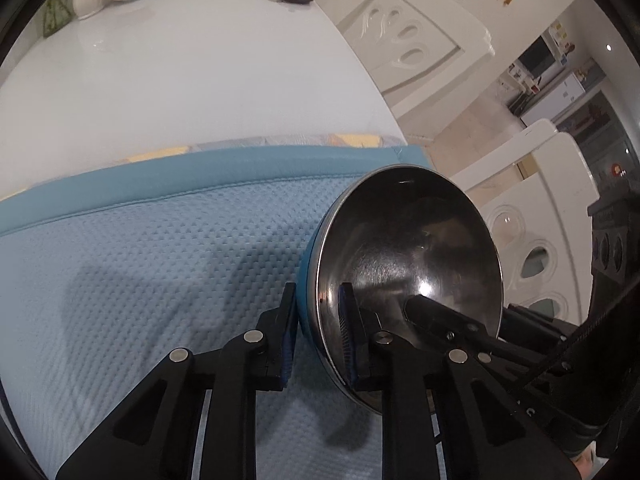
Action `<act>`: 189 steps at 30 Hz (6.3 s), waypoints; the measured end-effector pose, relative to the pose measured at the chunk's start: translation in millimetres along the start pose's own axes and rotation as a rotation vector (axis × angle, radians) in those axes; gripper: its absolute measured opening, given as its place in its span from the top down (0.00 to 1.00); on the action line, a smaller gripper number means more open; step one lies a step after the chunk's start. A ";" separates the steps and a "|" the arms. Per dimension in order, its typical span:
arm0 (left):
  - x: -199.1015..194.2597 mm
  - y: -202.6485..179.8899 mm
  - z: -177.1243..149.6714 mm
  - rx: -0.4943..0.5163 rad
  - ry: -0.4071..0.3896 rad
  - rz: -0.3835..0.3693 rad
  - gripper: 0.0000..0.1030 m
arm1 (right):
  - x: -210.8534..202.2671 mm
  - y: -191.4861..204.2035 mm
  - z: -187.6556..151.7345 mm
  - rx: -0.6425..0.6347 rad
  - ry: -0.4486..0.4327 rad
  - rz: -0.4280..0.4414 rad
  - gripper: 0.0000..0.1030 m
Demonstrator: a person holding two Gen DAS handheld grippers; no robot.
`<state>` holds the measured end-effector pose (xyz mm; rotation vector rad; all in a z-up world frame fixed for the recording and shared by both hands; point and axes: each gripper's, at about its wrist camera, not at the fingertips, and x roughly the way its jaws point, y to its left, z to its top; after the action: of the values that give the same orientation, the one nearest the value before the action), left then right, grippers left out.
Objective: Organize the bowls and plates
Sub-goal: 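Grasp the blue steel bowl rim with both tools and lift, then carry the blue bowl over the nested bowls and lower it inside, then open both tools to release the blue bowl, then move both tools to the rim of the nested bowl stack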
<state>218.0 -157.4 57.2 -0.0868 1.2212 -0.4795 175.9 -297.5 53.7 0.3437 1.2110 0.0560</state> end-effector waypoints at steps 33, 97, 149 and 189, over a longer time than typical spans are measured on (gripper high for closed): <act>-214.7 -14.2 -110.4 -0.012 -0.316 -0.013 0.84 | -181.7 136.9 -109.8 -0.100 -0.162 0.015 0.76; -144.6 39.1 -221.9 0.018 -0.130 0.037 0.82 | -85.3 134.3 -234.1 0.089 0.103 0.039 0.73; -245.0 151.5 -364.3 -0.309 -0.166 0.081 0.73 | -133.1 211.3 -272.8 -0.035 0.053 0.103 0.73; -167.6 88.8 -250.6 -0.188 -0.090 -0.125 0.35 | -132.6 111.0 -240.7 0.132 -0.046 0.007 0.36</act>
<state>-27.4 36.5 88.4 -0.3431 1.1744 -0.4634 -78.2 -166.8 132.1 0.4619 1.1709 -0.0261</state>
